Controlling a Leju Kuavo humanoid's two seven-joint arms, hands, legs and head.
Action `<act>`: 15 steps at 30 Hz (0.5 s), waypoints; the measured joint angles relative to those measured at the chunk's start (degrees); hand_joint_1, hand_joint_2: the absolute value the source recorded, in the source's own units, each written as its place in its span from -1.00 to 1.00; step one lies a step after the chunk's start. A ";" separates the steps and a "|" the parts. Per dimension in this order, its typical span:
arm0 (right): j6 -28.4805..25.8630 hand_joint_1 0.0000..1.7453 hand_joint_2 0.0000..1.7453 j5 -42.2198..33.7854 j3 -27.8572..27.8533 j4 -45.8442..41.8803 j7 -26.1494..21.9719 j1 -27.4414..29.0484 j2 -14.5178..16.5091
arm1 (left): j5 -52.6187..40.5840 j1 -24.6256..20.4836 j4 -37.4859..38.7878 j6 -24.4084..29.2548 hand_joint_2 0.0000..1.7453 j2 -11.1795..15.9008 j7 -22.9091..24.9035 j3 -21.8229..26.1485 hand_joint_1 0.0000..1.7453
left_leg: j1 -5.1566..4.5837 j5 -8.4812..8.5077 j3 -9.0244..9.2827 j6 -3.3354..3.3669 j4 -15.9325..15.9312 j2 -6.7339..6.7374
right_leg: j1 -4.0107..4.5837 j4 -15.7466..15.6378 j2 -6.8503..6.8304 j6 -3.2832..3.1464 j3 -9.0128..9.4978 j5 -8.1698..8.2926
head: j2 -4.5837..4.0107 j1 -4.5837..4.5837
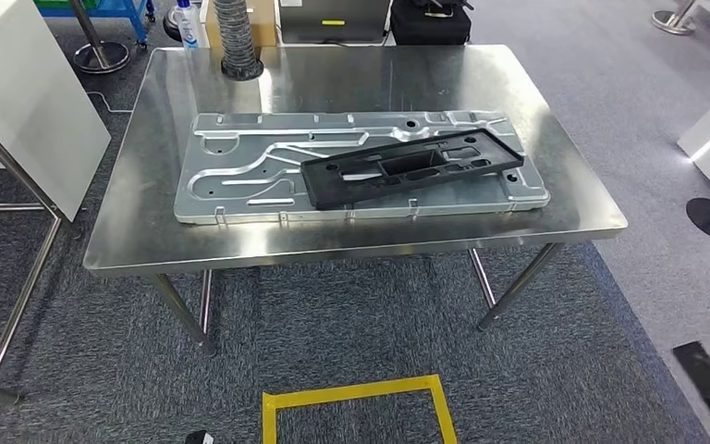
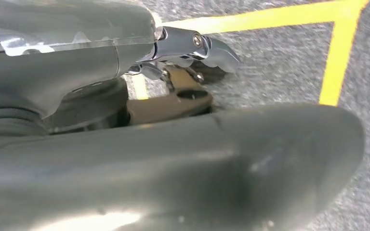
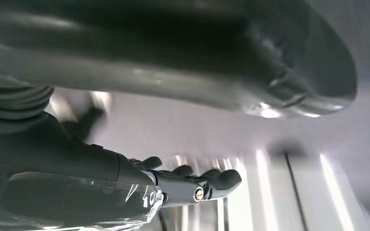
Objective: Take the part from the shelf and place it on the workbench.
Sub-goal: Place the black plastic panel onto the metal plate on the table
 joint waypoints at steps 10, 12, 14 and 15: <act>7.17 -1.00 -1.00 -1.77 -6.28 3.17 3.31 2.35 18.97 | -0.79 -0.17 0.00 0.61 -1.00 0.39 0.70 -0.02 -1.00 | 0.18 5.93 -4.41 -2.73 -0.73 1.13 | 1.68 -15.30 -0.28 -3.32 14.87 2.43 | 0.00 -0.02; 7.90 -1.00 -1.00 -2.25 -6.95 3.78 4.27 2.72 22.19 | -0.92 -0.22 0.00 0.71 -1.00 0.58 1.12 -0.04 -1.00 | 0.06 2.70 -5.18 -3.08 1.21 0.77 | 1.42 -15.94 -0.30 -3.94 13.56 4.42 | 0.00 -0.02; 8.83 -1.00 -1.00 -2.54 -7.46 4.15 5.11 2.92 24.88 | -0.86 -0.28 0.00 0.75 -1.00 0.82 1.34 -0.04 -1.00 | 0.00 -4.04 -6.43 -3.34 7.54 0.39 | 1.28 -16.07 -0.24 -4.45 11.58 6.28 | 0.00 -0.03; 9.38 -1.00 -1.00 -2.62 -7.73 4.34 5.74 2.97 26.18 | -0.79 -0.30 0.00 0.77 -1.00 0.90 1.39 -0.04 -1.00 | -0.01 -6.33 -6.82 -3.58 11.24 0.31 | 1.28 -16.01 -0.21 -4.56 10.40 7.19 | 0.00 -0.03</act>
